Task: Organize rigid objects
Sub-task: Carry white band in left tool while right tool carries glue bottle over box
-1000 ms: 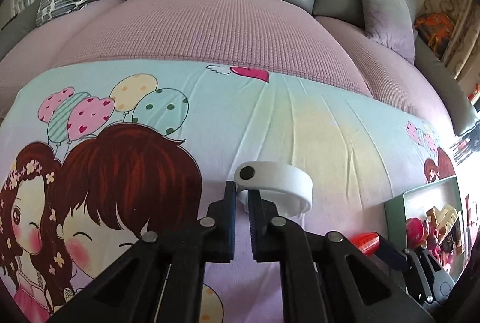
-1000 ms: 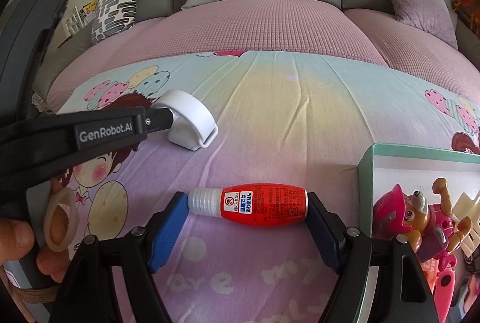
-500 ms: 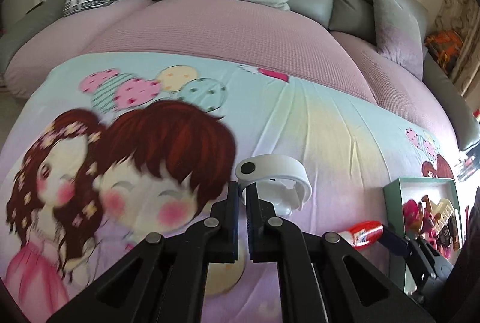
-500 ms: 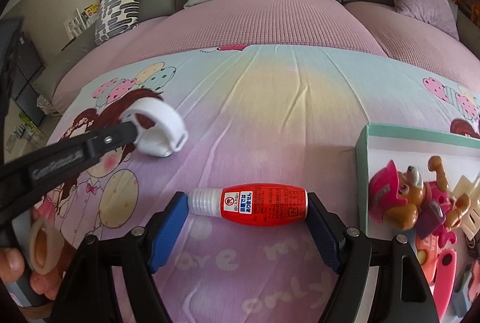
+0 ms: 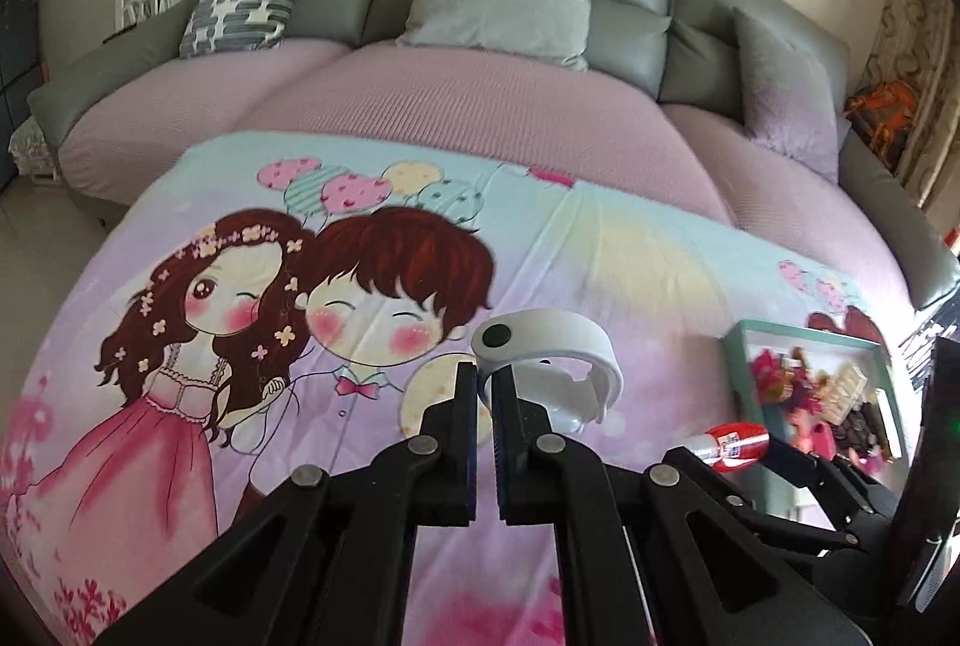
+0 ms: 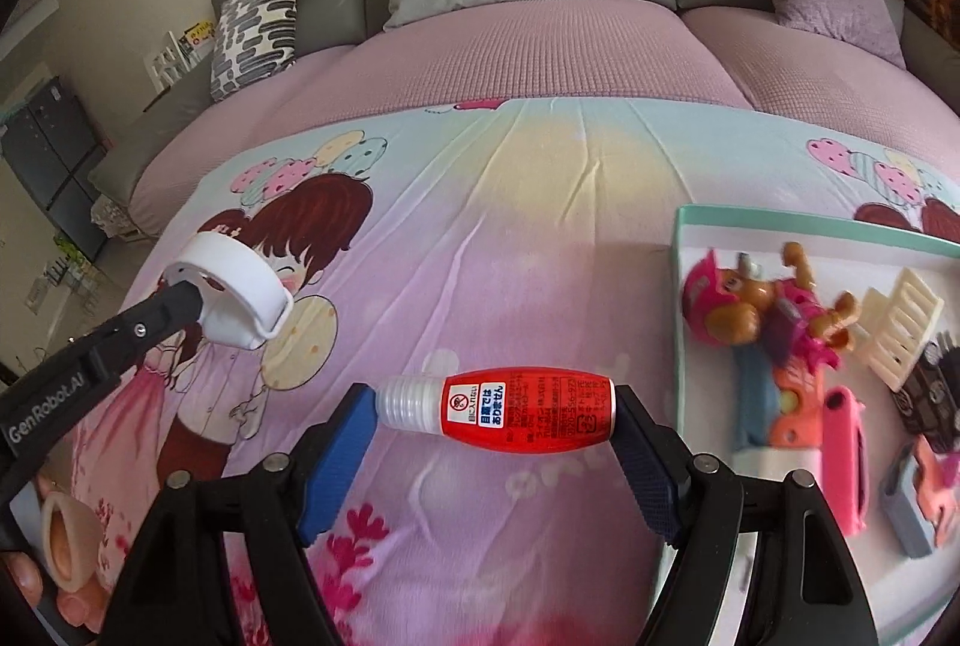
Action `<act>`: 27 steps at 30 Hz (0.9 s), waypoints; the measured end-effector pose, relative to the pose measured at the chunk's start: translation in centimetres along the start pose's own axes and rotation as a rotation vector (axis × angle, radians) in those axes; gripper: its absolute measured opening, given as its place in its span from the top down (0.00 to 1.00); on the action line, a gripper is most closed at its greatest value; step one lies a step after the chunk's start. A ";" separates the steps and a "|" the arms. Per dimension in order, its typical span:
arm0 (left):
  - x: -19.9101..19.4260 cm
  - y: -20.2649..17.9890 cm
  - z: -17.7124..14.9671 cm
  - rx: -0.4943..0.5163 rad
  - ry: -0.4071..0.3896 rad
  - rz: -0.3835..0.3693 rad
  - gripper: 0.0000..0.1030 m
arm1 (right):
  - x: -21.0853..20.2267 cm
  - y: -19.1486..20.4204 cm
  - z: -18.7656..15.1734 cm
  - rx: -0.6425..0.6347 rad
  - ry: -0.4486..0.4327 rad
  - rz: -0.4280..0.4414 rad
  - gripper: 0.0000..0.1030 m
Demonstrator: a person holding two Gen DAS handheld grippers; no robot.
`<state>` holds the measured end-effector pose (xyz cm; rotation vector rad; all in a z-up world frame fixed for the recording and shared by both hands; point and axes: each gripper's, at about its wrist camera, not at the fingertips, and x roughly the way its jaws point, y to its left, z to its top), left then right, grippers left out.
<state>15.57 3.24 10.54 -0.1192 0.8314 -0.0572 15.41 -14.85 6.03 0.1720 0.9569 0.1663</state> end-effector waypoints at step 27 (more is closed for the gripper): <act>-0.6 -19.5 -8.2 0.340 0.125 -0.173 0.96 | -9.1 -17.0 -6.6 0.200 -0.023 -0.299 0.22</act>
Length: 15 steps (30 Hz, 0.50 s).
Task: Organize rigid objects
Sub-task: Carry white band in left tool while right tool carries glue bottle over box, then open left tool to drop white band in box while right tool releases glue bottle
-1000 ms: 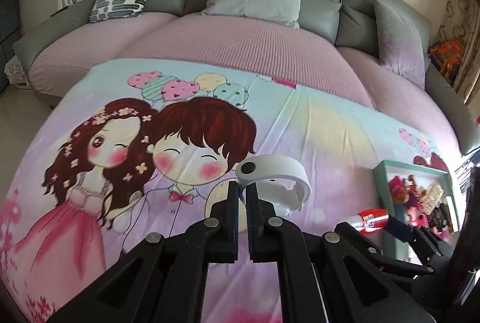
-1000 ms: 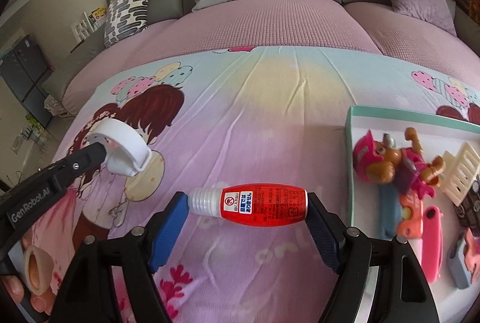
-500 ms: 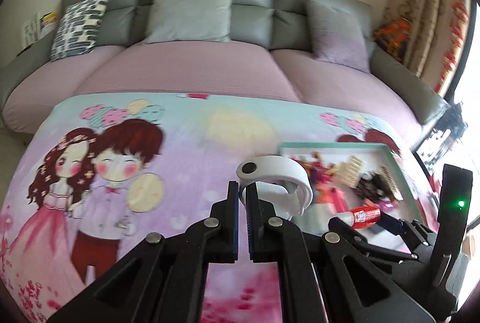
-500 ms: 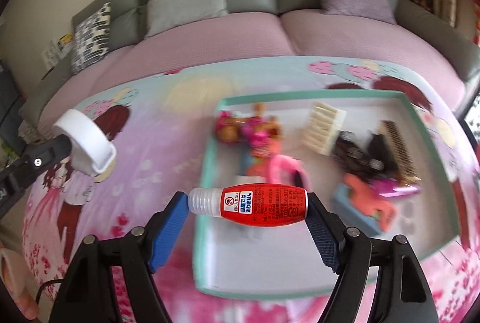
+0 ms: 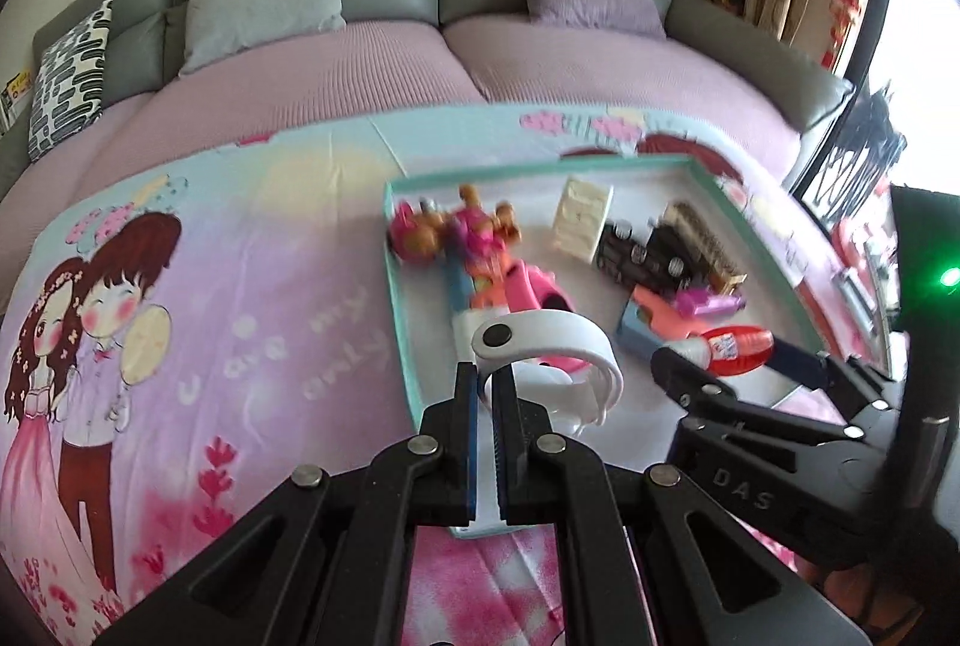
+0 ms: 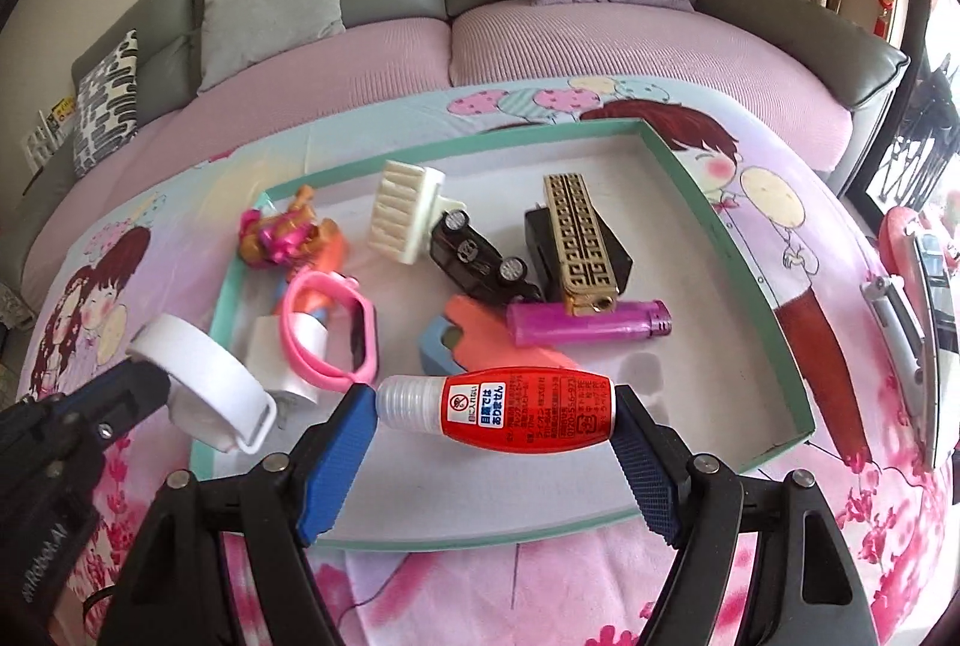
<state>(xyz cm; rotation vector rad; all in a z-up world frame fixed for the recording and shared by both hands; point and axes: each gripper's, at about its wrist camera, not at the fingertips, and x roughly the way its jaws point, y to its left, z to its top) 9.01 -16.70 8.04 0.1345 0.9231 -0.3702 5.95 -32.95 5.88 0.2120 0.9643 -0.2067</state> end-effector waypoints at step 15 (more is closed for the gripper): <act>2.1 0.7 -1.1 -0.047 0.076 0.084 0.96 | 1.0 0.1 -0.9 -0.034 0.026 -0.003 0.22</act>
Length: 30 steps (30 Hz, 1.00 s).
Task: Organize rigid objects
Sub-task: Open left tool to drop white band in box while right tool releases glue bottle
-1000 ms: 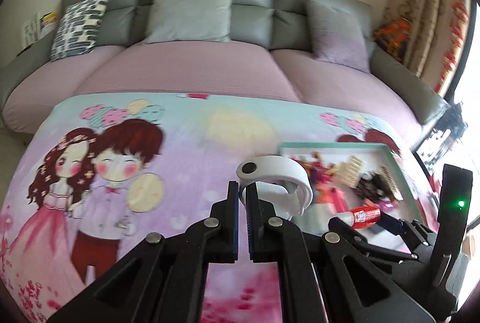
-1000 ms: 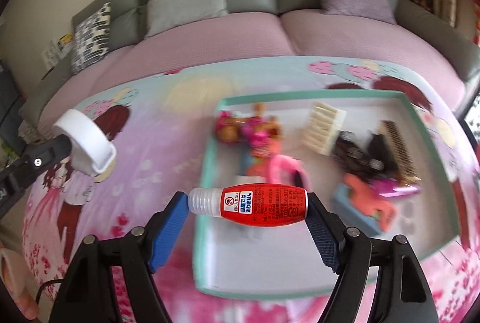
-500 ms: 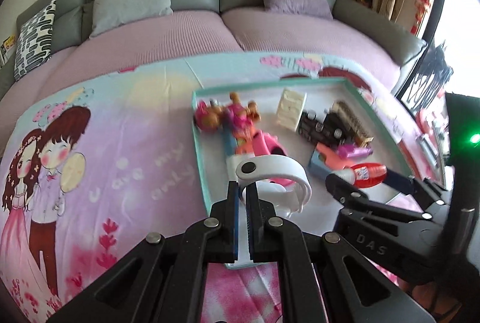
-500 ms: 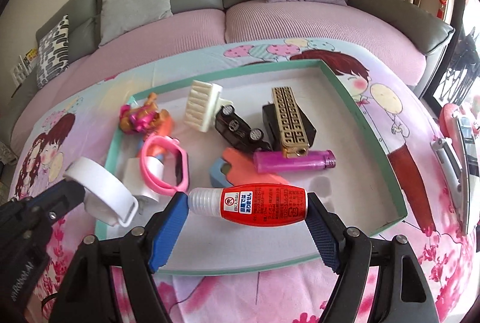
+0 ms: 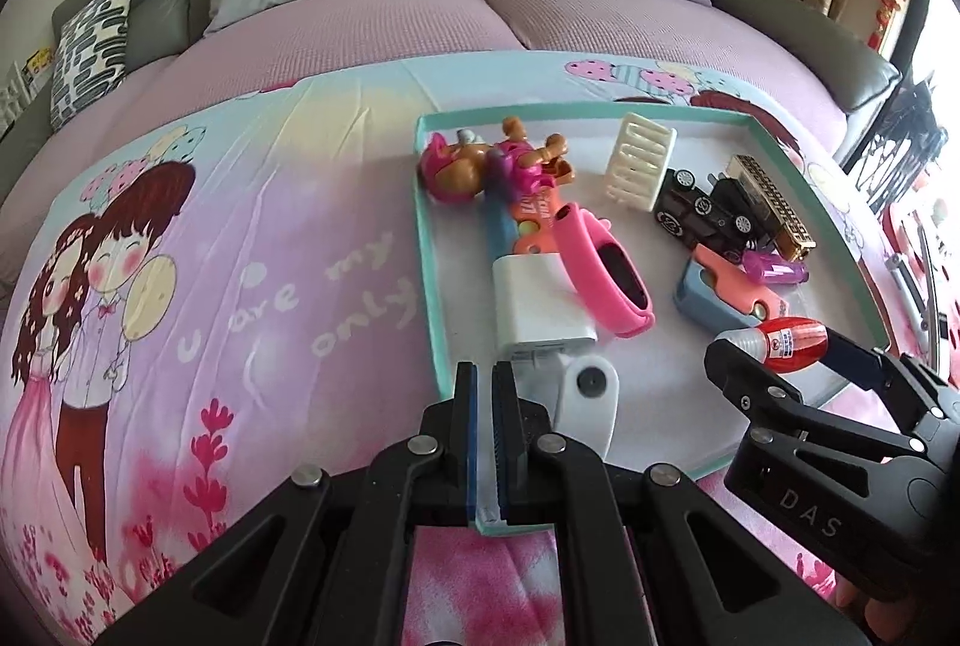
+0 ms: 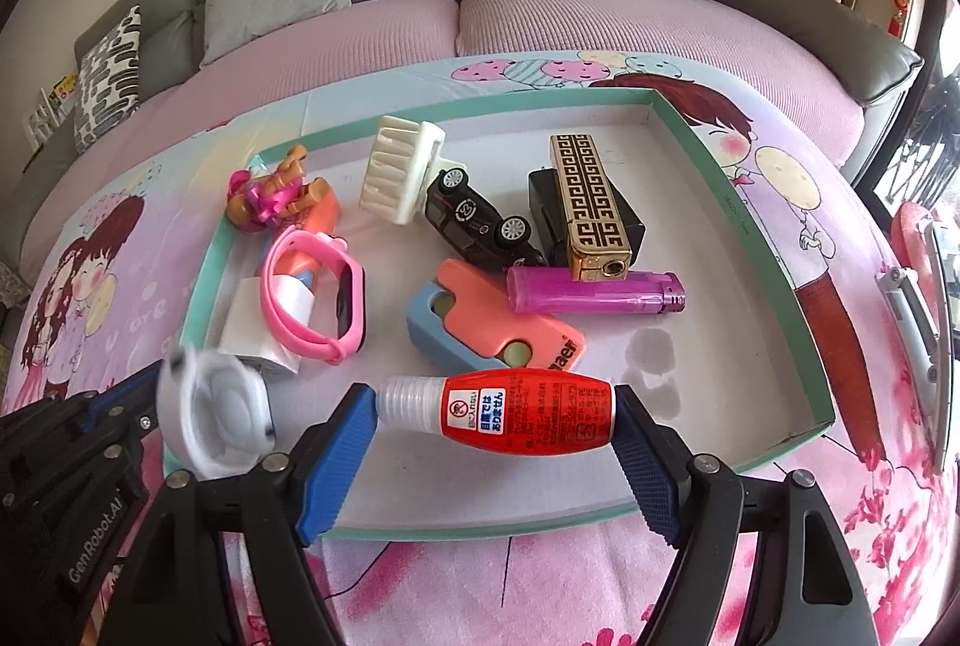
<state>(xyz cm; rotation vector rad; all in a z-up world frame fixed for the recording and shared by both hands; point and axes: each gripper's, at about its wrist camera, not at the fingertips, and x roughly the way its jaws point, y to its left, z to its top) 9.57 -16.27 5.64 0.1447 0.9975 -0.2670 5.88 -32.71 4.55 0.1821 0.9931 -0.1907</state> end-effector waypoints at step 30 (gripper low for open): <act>-4.0 7.2 -0.5 -0.198 -0.047 0.181 0.12 | -1.1 -0.5 -1.6 0.011 -0.073 0.002 0.00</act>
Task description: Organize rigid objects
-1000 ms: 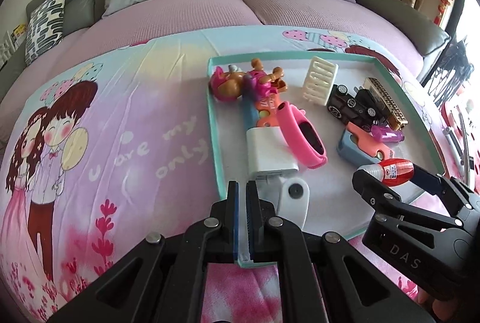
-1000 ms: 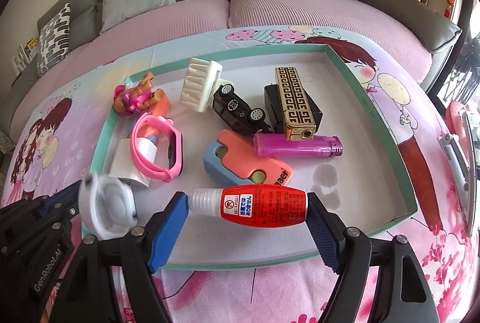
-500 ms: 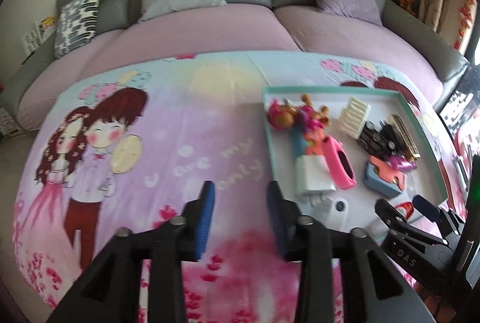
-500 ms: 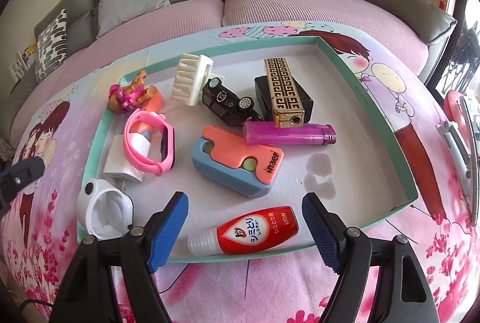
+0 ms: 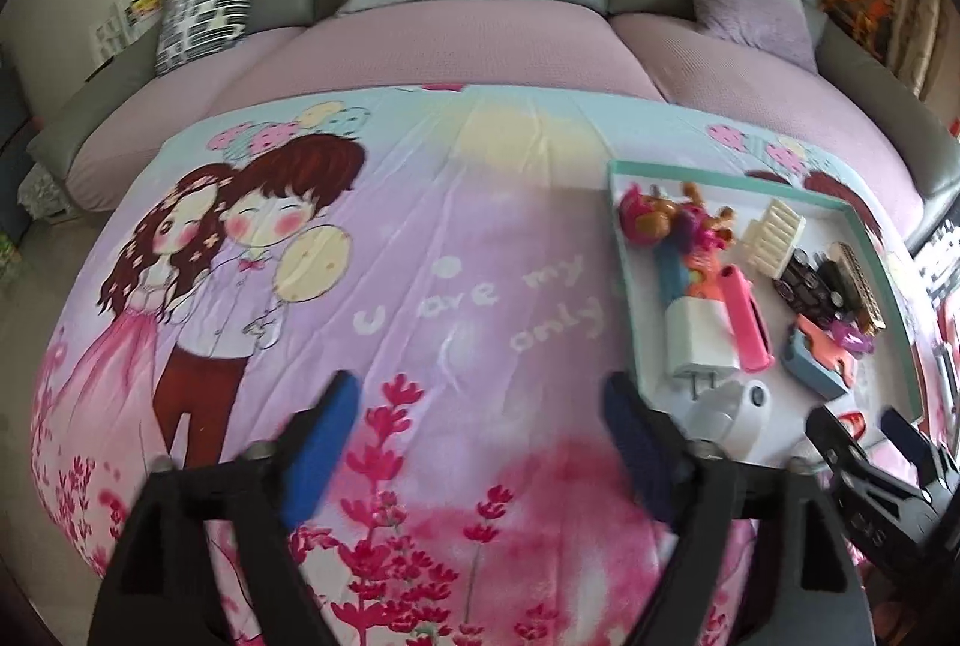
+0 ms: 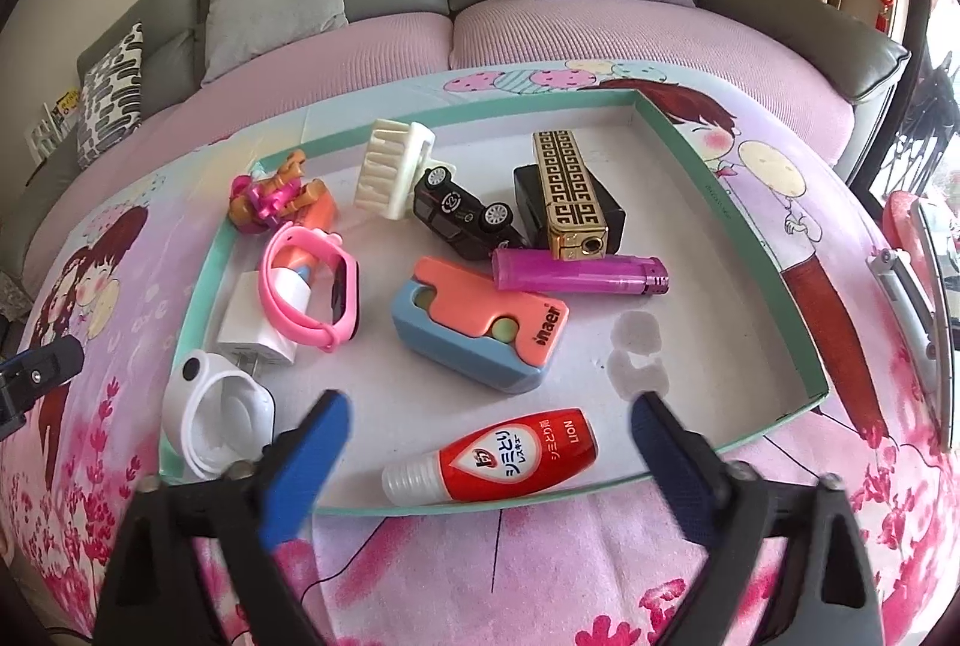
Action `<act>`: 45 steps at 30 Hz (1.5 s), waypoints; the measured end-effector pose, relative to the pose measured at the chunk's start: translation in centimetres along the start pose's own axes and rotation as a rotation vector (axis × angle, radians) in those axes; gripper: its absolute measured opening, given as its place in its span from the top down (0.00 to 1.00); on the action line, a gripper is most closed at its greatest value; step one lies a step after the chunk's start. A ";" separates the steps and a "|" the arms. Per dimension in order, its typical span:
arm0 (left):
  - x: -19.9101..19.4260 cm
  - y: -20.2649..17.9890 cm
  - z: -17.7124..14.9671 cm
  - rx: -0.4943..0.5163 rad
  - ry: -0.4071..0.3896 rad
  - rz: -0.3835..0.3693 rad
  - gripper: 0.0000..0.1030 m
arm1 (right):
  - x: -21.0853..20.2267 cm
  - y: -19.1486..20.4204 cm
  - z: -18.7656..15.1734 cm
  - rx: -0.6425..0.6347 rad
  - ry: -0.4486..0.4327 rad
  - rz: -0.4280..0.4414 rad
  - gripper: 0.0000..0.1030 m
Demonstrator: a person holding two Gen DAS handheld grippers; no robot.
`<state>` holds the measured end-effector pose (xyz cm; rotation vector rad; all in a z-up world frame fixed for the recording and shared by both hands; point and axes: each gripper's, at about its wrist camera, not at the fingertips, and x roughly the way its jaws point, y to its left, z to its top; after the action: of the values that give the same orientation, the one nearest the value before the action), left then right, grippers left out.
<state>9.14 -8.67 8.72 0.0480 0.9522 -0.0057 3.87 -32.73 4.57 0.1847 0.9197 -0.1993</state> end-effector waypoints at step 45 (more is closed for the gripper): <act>0.1 1.3 -8.2 -0.078 -0.004 0.067 0.04 | -3.3 3.2 -4.4 -0.113 -0.062 -0.025 0.00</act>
<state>2.50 -7.01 3.94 0.0081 0.9456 0.0930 -0.66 -28.32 4.86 0.0623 0.8697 -0.1747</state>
